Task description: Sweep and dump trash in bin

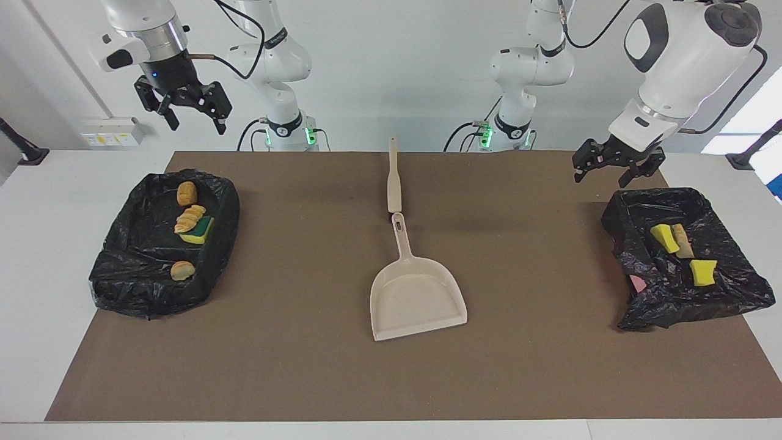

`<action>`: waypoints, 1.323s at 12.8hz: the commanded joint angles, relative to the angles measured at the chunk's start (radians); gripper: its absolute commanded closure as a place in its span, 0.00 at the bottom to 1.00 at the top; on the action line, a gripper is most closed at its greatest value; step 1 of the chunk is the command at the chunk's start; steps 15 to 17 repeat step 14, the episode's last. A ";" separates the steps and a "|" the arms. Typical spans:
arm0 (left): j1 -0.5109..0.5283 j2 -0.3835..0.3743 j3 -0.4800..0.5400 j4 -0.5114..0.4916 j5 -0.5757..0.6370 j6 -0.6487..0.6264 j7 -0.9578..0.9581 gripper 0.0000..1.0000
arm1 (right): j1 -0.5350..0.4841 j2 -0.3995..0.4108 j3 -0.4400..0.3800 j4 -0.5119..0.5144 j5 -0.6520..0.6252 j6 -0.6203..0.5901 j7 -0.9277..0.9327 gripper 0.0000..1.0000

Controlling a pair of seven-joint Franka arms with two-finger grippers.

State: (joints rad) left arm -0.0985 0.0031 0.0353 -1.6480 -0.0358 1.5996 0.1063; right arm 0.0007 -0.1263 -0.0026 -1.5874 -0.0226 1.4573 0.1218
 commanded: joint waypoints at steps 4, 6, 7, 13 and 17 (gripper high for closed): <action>0.017 0.024 -0.009 0.074 0.019 -0.092 0.004 0.00 | -0.013 -0.004 0.004 0.000 0.004 -0.002 -0.025 0.00; 0.016 0.021 -0.009 0.071 0.022 -0.086 0.003 0.00 | -0.013 -0.004 0.004 0.001 0.004 -0.002 -0.025 0.00; 0.017 0.021 -0.009 0.070 0.022 -0.084 0.003 0.00 | -0.013 -0.004 0.004 0.001 0.004 -0.002 -0.025 0.00; 0.019 0.015 -0.008 0.062 0.022 -0.084 0.003 0.00 | -0.013 -0.003 0.004 0.000 0.004 -0.002 -0.025 0.00; 0.019 0.014 -0.008 0.060 0.022 -0.086 0.003 0.00 | -0.013 -0.004 0.004 0.000 0.004 -0.002 -0.025 0.00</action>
